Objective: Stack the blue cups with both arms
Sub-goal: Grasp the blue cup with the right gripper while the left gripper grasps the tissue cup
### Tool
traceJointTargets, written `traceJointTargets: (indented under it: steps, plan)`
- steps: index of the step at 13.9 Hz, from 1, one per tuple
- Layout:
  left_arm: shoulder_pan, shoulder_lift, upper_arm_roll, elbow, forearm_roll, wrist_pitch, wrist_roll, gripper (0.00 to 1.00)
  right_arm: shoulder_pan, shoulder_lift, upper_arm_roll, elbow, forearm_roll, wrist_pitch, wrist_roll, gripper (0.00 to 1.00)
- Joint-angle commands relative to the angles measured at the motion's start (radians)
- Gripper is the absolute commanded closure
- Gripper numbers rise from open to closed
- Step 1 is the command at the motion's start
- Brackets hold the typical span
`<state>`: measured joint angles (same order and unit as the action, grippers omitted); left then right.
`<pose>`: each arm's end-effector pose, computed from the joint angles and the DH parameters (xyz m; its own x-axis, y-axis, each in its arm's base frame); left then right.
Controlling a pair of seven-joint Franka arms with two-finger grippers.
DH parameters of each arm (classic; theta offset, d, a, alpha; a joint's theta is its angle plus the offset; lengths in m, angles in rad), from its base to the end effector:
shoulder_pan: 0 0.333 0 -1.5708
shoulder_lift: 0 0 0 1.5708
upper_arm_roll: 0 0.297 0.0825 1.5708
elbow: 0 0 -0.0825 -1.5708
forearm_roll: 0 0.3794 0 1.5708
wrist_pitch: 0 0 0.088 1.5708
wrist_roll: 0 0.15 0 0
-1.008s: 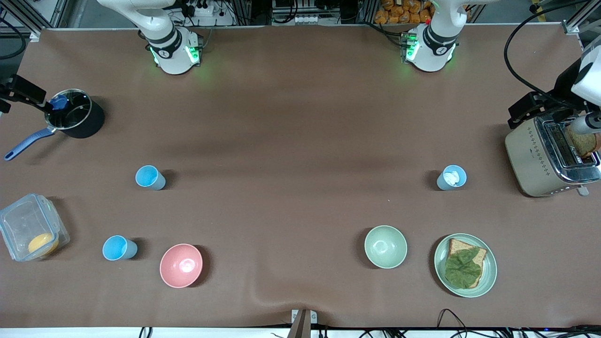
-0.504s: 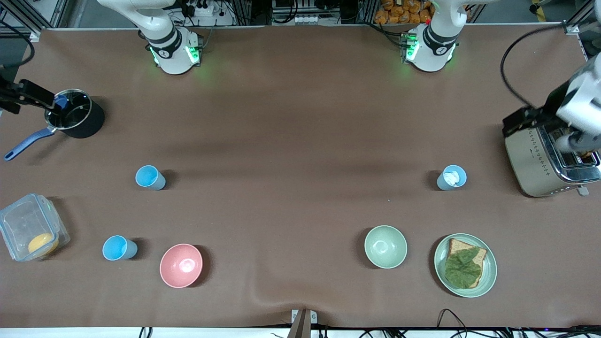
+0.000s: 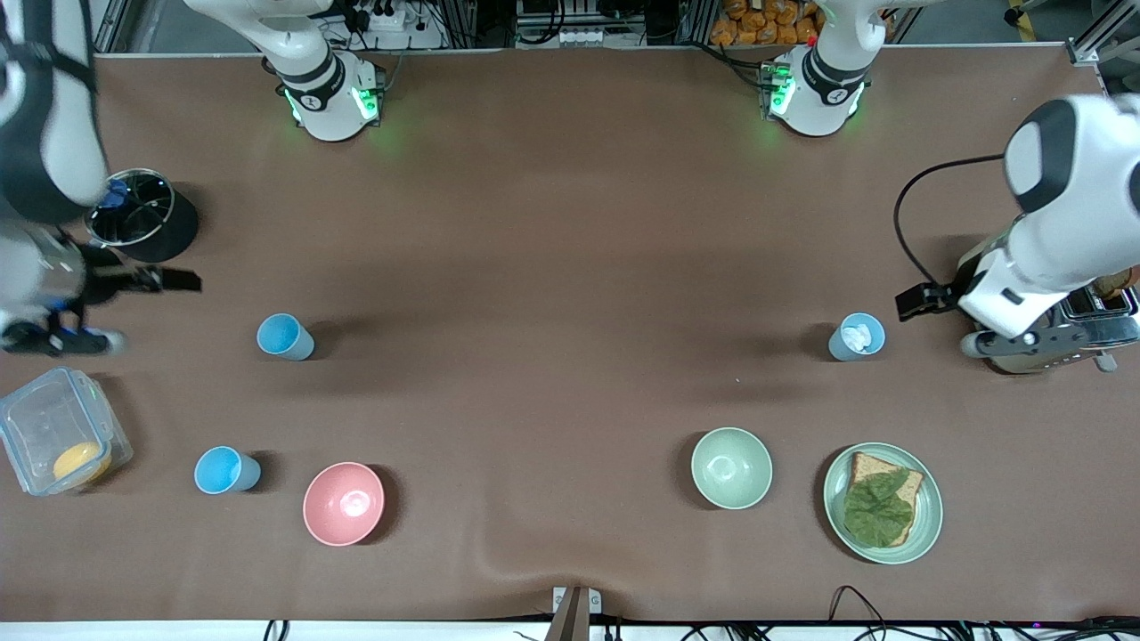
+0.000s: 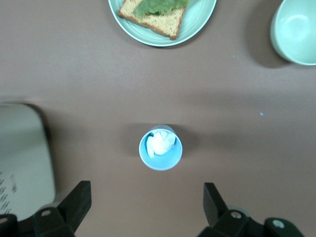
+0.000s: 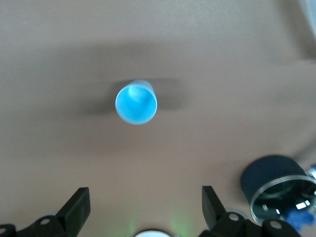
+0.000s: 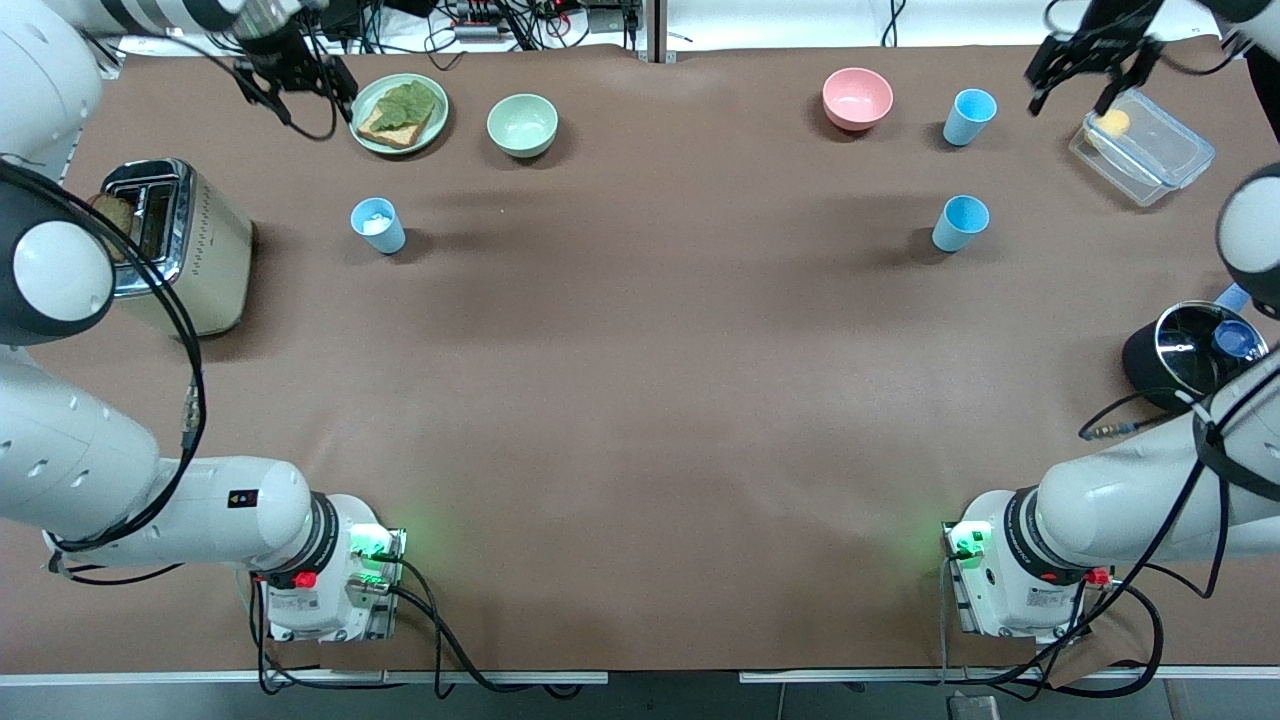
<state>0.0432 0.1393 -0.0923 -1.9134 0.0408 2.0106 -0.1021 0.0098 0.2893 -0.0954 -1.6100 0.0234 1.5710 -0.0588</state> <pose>0.5785 -0.0236 0.3597 0.9986 0.0360 -0.0390 0.0349 -0.9990 -0.0275 0.5829 -0.0429 0.3801 0.9467 -0.0273 -0.3209 -0.0335 -0.9993 -0.0139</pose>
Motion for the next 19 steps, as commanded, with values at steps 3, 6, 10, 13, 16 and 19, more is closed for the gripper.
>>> traceJointTargets:
  steps: [3, 6, 10, 13, 16, 19]
  plan:
    - [0.047, 0.083, -0.007, -0.101, 0.014, 0.157, 0.025, 0.0, -0.028, 0.074, 0.005, -0.137, 0.01, 0.223, -0.003, 0.0]
    - [0.049, 0.146, -0.003, -0.157, 0.014, 0.291, 0.025, 0.0, -0.028, 0.097, 0.006, -0.284, 0.032, 0.432, 0.002, 0.0]
    - [0.076, 0.198, -0.007, -0.171, 0.014, 0.329, 0.035, 0.0, -0.028, 0.126, 0.008, -0.349, 0.041, 0.547, 0.004, 0.0]
    - [0.095, 0.23, -0.007, -0.168, 0.013, 0.332, 0.059, 0.18, -0.022, 0.145, 0.008, -0.396, 0.069, 0.632, 0.004, 0.0]
    - [0.092, 0.237, -0.009, -0.168, 0.01, 0.332, 0.059, 0.89, -0.028, 0.151, 0.008, -0.403, 0.078, 0.641, 0.004, 0.9]
    - [0.087, 0.237, -0.015, -0.161, -0.004, 0.329, 0.048, 1.0, -0.019, 0.16, 0.008, -0.403, 0.104, 0.661, 0.004, 1.0]
